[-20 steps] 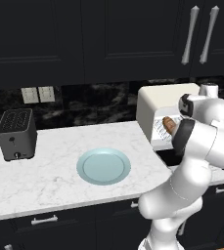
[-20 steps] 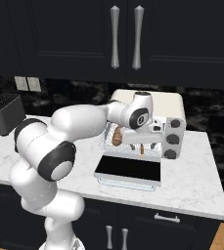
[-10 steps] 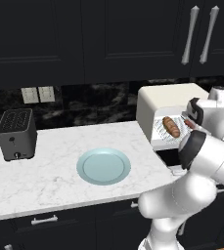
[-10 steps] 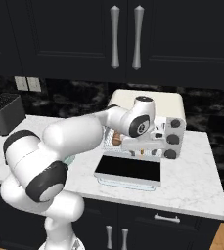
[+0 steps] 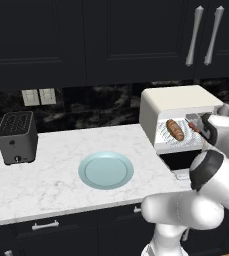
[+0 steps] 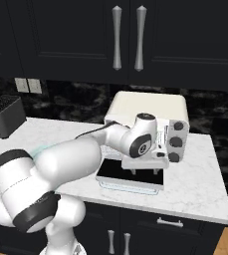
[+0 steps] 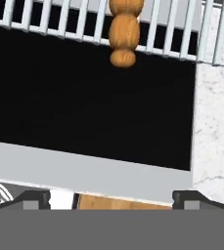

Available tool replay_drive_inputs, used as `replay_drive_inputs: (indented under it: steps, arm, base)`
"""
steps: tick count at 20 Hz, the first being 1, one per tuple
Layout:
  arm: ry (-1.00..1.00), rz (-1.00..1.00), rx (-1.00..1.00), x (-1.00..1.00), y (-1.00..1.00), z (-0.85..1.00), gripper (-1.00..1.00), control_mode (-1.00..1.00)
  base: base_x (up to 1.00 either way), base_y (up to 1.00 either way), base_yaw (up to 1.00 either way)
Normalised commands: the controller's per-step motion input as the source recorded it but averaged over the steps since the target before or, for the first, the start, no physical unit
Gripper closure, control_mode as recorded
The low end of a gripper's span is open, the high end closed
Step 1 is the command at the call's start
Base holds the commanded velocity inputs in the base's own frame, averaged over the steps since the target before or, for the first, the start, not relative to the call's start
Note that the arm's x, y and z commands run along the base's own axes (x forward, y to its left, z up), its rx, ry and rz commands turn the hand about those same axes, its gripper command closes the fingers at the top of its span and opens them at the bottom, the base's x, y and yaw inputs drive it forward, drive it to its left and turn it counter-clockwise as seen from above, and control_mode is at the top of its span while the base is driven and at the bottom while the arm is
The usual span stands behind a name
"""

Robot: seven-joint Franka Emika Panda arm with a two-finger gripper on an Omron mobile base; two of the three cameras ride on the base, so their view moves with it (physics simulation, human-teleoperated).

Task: Pick up the kebab skewer and baguette bread, and place them inside the toaster oven. Close the toaster oven door and start by setting the timer.

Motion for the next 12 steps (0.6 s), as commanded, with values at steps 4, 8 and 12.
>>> replay_drive_inputs:
  steps: [4,8,12]
  arm:
    - [0.0,-0.05,0.0,-0.03,0.0,-0.47,-1.0,-1.0]
    - [0.0,0.0,0.0,0.15,0.0,-0.21,-1.0,-1.0]
    - [0.0,0.0,0.0,0.24,0.0,-0.05,-1.0,-1.0]
  base:
    - [0.0,0.0,0.0]
    - [0.0,0.0,0.0]
    - [0.0,0.0,0.0]
